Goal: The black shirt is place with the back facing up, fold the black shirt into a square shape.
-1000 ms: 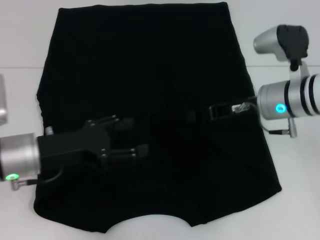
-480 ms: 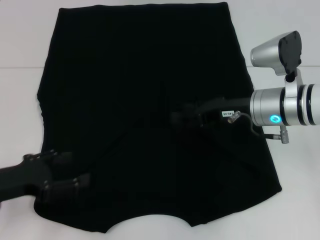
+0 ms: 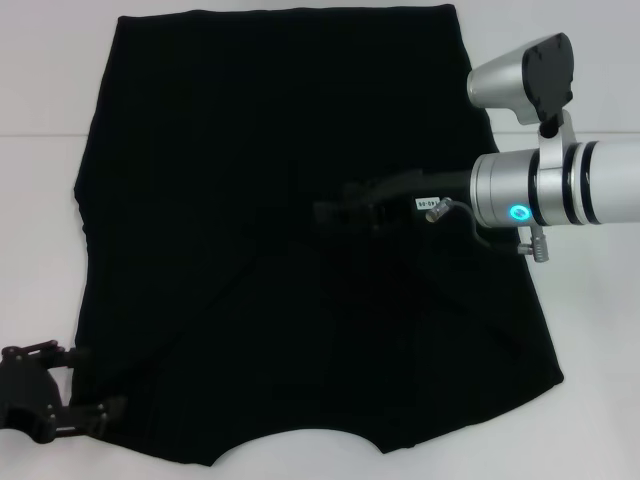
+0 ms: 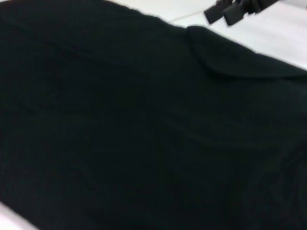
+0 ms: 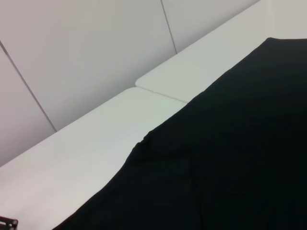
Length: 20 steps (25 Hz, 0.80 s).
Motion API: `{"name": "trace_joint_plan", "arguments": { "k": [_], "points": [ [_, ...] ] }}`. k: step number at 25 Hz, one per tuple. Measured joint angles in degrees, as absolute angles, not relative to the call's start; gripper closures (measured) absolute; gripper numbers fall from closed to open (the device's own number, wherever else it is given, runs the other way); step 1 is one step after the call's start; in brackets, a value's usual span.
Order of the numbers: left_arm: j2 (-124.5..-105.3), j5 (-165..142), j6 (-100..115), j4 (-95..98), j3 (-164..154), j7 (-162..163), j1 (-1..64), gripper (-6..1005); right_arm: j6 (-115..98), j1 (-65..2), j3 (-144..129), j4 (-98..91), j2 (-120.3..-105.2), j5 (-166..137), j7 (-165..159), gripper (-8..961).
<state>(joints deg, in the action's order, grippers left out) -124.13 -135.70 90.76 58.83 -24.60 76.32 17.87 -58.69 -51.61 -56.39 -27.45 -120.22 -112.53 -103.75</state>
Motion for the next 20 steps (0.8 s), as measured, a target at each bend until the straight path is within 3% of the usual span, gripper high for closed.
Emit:
{"name": "trace_joint_plan", "arguments": {
  "k": [14,20],
  "points": [
    [-124.19,-137.72,86.82,57.79,-25.65,76.73,19.35,259,-57.31,-52.52,-56.06,-27.18,-120.08,-112.31,-105.33,335],
    [-124.19,-137.98,86.11,57.67,-26.29,77.6,19.5,484,-57.3,-52.13,-55.98,-27.43,-119.94,-112.31,-105.33,336]
  ]
}}
